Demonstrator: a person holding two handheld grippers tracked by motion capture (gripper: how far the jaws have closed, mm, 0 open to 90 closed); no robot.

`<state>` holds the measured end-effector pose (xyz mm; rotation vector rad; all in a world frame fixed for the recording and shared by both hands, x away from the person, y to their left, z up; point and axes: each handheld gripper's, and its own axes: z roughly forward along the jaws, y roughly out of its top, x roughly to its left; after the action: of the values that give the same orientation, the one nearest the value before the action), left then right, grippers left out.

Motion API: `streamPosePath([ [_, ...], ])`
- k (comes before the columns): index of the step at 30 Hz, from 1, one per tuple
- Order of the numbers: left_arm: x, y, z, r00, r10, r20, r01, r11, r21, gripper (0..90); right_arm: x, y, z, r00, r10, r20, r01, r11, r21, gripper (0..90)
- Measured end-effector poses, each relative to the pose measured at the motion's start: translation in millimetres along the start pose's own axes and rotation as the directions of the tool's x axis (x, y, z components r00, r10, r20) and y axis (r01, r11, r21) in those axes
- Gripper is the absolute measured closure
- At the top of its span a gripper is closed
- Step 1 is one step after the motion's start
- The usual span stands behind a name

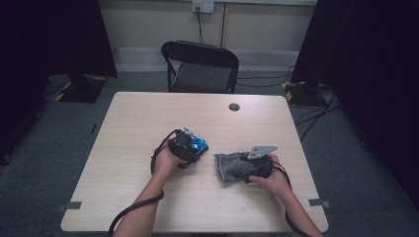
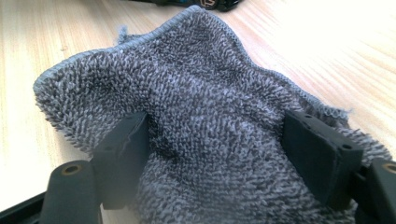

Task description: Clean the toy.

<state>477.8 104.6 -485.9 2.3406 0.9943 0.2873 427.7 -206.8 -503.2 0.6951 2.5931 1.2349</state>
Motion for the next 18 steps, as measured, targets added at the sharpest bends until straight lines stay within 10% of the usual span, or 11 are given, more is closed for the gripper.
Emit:
streamPosePath([
  [18, -1.9, -7.1, -10.3, 0.9999, 0.016, -0.007, -0.015, 0.9996, 0.022, 27.8, 0.0, 0.1, 0.2, 1.0000, 0.002, 0.001, -0.002, 1.000, 0.001, 23.8],
])
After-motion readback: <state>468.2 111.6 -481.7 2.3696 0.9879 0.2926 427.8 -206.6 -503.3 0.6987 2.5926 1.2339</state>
